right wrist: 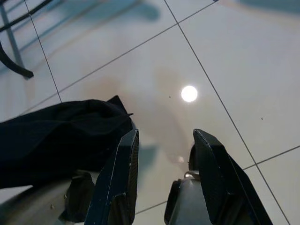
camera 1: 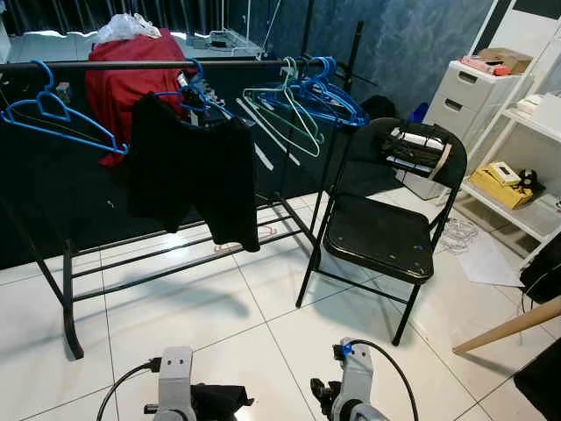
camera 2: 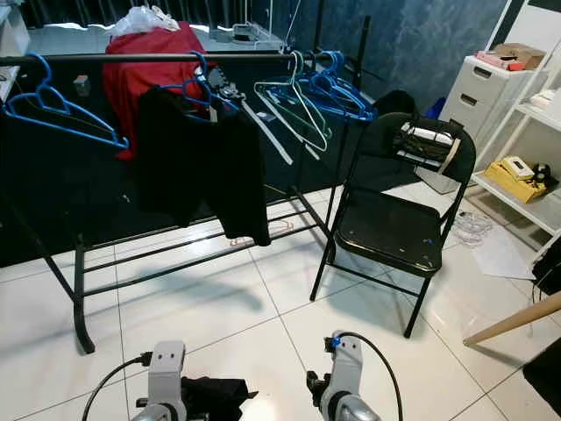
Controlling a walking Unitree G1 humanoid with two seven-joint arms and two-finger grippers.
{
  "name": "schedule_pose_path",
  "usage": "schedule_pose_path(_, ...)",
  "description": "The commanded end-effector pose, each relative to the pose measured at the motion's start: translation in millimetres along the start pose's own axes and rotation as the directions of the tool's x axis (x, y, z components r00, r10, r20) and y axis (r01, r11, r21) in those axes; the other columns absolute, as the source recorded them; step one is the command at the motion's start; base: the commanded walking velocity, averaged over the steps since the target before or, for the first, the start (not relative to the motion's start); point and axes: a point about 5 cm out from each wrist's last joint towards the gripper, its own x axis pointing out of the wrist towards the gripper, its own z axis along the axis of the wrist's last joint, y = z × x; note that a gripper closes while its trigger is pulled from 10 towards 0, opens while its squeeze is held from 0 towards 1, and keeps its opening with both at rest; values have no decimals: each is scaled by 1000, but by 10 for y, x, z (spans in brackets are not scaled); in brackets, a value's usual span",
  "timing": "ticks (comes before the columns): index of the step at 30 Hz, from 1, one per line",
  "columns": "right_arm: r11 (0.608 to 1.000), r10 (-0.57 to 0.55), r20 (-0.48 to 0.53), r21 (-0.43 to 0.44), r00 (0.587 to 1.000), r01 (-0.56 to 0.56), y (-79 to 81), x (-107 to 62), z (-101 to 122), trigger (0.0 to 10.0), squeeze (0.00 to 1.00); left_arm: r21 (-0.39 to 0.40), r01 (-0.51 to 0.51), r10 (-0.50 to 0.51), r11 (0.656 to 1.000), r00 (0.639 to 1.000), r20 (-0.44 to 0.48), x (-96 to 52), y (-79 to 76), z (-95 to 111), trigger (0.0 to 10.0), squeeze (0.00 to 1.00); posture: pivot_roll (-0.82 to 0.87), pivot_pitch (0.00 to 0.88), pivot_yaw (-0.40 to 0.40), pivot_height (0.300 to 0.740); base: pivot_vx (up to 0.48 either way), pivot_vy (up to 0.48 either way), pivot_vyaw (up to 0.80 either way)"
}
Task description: Hang hanger
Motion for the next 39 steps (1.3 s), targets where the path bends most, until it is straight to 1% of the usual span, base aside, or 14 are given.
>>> schedule_pose_path(1,1000,-6,-39,-29,999,5,-47,-28,-83,10000,0,15,11,-11,1000,1000,1,-4,-31,-17,10000,0,11,21,-109,740,0,0,0)
schedule_pose_path(7,992,-2,-33,-127,999,-3,-48,-31,-73,10000,0,17,18,-18,1000,1000,4,-11,-59,-41,10000,0,-15,48,-81,740,0,0,0)
schedule_pose_path(10,992,-2,-25,-130,1000,-1,-36,-27,-63,10000,0,20,23,-23,1000,1000,3,-11,-69,-41,10000,0,-15,48,-81,740,0,0,0)
schedule_pose_path(15,986,28,-20,-161,999,-31,90,12,-29,10000,0,49,44,-44,998,999,-4,3,-100,-5,10000,0,-38,46,-60,740,0,0,0)
schedule_pose_path(20,990,19,-6,-142,1000,-19,134,32,7,10000,0,67,52,-52,996,999,4,21,-93,72,10000,0,-44,43,-43,740,0,0,0)
schedule_pose_path(23,995,-28,21,-95,999,30,28,11,29,10000,0,95,61,-62,994,998,10,32,-70,135,10000,0,-48,36,-32,740,0,0,0)
schedule_pose_path(24,995,-85,24,-58,996,87,-115,-27,18,10000,0,66,33,-35,997,999,17,33,-9,158,10000,0,-45,4,-25,740,0,0,0)
schedule_pose_path(26,995,-85,24,-58,996,87,-115,-27,18,10000,0,66,33,-35,997,999,17,33,-9,158,10000,0,-45,4,-25,740,0,0,0)
schedule_pose_path(28,993,-105,2,-62,994,105,-188,-50,-13,10000,0,8,16,-16,1000,1000,20,27,29,145,10000,0,-57,0,-27,740,0,0,0)
schedule_pose_path(30,993,-94,-7,-66,996,93,-188,-53,-25,10000,0,2,17,-17,1000,1000,12,23,27,118,10000,0,-59,3,-28,740,0,0,0)
schedule_pose_path(33,995,-80,-11,-66,997,79,-174,-48,-22,10000,0,51,44,-44,998,999,3,22,0,105,10000,0,-48,0,-49,740,0,0,0)
schedule_pose_path(35,995,-80,-11,-66,997,79,-174,-48,-22,10000,0,51,44,-44,998,999,3,22,0,105,10000,0,-48,0,-49,740,0,0,0)
schedule_pose_path(36,993,-83,-10,-85,997,81,-180,-45,-5,10000,0,96,53,-54,994,999,5,25,-16,116,10000,0,-9,0,-75,740,0,0,0)
schedule_pose_path(39,990,-85,-17,-116,996,82,-177,-41,1,10000,0,51,26,-26,998,1000,8,20,15,102,10000,0,1,0,-77,740,0,0,0)
